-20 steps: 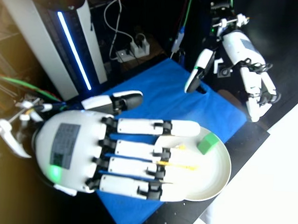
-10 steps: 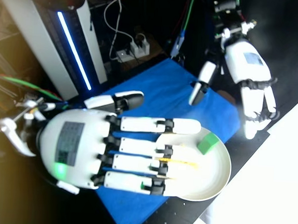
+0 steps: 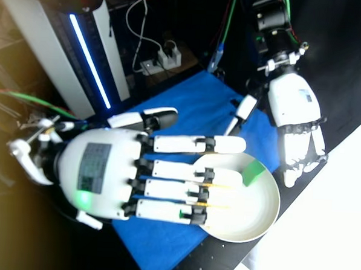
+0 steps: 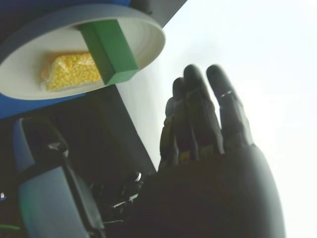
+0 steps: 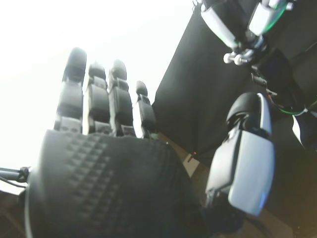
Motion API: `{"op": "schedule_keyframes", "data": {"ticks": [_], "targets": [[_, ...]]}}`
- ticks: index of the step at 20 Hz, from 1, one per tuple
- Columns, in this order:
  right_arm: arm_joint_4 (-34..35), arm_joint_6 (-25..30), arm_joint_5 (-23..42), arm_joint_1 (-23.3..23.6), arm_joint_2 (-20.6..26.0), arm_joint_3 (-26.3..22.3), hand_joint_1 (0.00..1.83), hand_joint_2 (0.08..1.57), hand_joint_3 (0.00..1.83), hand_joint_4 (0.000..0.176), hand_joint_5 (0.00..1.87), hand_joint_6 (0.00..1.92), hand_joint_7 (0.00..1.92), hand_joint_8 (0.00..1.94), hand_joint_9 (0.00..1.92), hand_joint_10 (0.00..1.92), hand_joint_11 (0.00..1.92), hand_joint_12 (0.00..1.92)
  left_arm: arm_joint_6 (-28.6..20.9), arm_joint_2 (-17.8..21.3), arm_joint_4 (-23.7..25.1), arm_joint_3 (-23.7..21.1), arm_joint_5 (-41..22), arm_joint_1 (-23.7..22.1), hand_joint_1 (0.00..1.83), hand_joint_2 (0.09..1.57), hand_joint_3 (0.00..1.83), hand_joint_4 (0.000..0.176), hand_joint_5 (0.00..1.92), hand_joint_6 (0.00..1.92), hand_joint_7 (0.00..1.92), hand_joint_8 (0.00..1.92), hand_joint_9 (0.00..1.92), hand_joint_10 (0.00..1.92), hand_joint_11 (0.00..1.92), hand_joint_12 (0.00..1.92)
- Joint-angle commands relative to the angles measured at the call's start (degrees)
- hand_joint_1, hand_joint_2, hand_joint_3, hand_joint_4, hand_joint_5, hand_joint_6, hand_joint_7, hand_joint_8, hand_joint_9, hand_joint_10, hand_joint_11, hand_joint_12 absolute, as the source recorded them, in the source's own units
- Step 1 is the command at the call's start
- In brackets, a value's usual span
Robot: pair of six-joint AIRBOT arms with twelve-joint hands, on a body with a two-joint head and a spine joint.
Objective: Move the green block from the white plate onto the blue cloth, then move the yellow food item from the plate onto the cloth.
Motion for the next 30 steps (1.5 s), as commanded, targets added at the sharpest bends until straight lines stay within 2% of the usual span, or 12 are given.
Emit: {"op": "schedule_keyframes", "data": {"ticks": [1,3,6,9,11,13,15,16,18,21,28,30], "targets": [[1.4,0.3,6.6,0.7,0.0,-0.2,0.42,0.81,0.00,0.085,0.10,0.00,0.29,0.01,0.19,0.01,0.00,0.68,-0.1,-0.2,0.1,0.5,-4.8,-0.3,0.87,0.77,0.00,0.000,0.28,0.00,0.48,0.00,0.53,0.00,0.19,0.78],[1.3,0.3,6.6,0.7,0.0,-0.3,0.39,0.79,0.00,0.085,0.10,0.00,0.32,0.01,0.22,0.01,0.00,0.76,-0.1,-0.7,0.1,1.2,-4.3,-0.2,0.92,0.84,0.01,0.000,0.28,0.00,0.49,0.00,0.52,0.00,0.19,0.80],[1.1,0.3,6.6,0.7,-0.2,-0.4,0.40,0.81,0.00,0.070,0.10,0.00,0.32,0.00,0.21,0.00,0.00,0.73,-0.1,-2.0,0.1,2.5,-3.6,-0.2,0.85,0.72,0.00,0.000,0.32,0.01,0.53,0.01,0.55,0.01,0.17,0.87],[0.9,0.3,6.6,0.7,-0.3,-0.4,0.43,0.84,0.00,0.052,0.10,0.00,0.33,0.00,0.22,0.00,0.00,0.64,-0.1,-3.1,0.1,3.2,-3.7,-0.2,0.80,0.66,0.00,0.000,0.40,0.01,0.58,0.00,0.60,0.01,0.21,0.83],[0.8,0.3,6.6,0.7,-0.3,-0.4,0.44,0.84,0.00,0.061,0.10,0.00,0.32,0.00,0.22,0.00,0.00,0.68,-0.1,-3.6,0.1,3.6,-3.8,0.0,0.79,0.68,0.00,0.000,0.43,0.00,0.60,0.00,0.64,0.00,0.28,0.77],[0.7,0.3,6.6,0.7,-0.3,-0.4,0.44,0.83,0.00,0.073,0.10,0.00,0.32,0.00,0.22,0.00,0.00,0.69,-0.1,-4.1,0.1,4.1,-3.8,0.3,0.88,0.72,0.00,0.000,0.44,0.00,0.64,0.00,0.67,0.00,0.32,0.73],[0.7,0.3,6.6,0.7,-0.3,-0.5,0.45,0.84,0.00,0.065,0.11,0.00,0.33,0.00,0.22,0.00,0.00,0.64,-0.1,-4.5,0.1,4.6,-3.8,0.5,0.86,0.72,0.00,0.000,0.45,0.00,0.65,0.00,0.68,0.01,0.33,0.73],[0.6,0.3,6.6,0.7,-0.3,-0.5,0.44,0.83,0.00,0.077,0.12,0.00,0.32,0.00,0.22,0.00,0.00,0.64,-0.1,-4.8,0.1,4.8,-3.8,0.7,0.87,0.74,0.00,0.000,0.46,0.00,0.67,0.00,0.70,0.00,0.36,0.69],[0.5,0.3,6.6,0.7,-0.3,-0.6,0.44,0.82,0.00,0.074,0.12,0.00,0.32,0.00,0.22,0.00,0.00,0.64,-0.1,-5.3,0.1,5.2,-4.0,0.9,0.93,0.81,0.00,0.000,0.50,0.00,0.70,0.00,0.73,0.01,0.40,0.66],[0.4,0.3,6.6,0.7,-0.4,-0.6,0.43,0.80,0.00,0.075,0.13,0.00,0.33,0.00,0.24,0.00,0.00,0.68,-0.1,-5.8,-0.3,5.5,-4.6,1.2,0.96,0.79,0.00,0.000,0.52,0.01,0.71,0.00,0.73,0.00,0.38,0.65],[0.2,0.3,6.6,0.7,-0.8,-0.6,0.44,0.78,0.00,0.068,0.13,0.00,0.32,0.00,0.23,0.00,0.00,0.76,-0.1,-6.4,-0.7,6.0,-5.3,1.3,0.86,0.79,0.00,0.000,0.58,0.00,0.74,0.01,0.77,0.00,0.36,0.80],[0.2,0.3,6.6,0.7,-0.9,-0.6,0.43,0.80,0.00,0.063,0.12,0.00,0.33,0.00,0.24,0.00,0.00,0.76,-0.1,-6.8,-0.9,6.5,-5.4,1.5,0.91,0.77,0.00,0.000,0.60,0.00,0.74,0.00,0.76,0.00,0.32,0.83]]}}
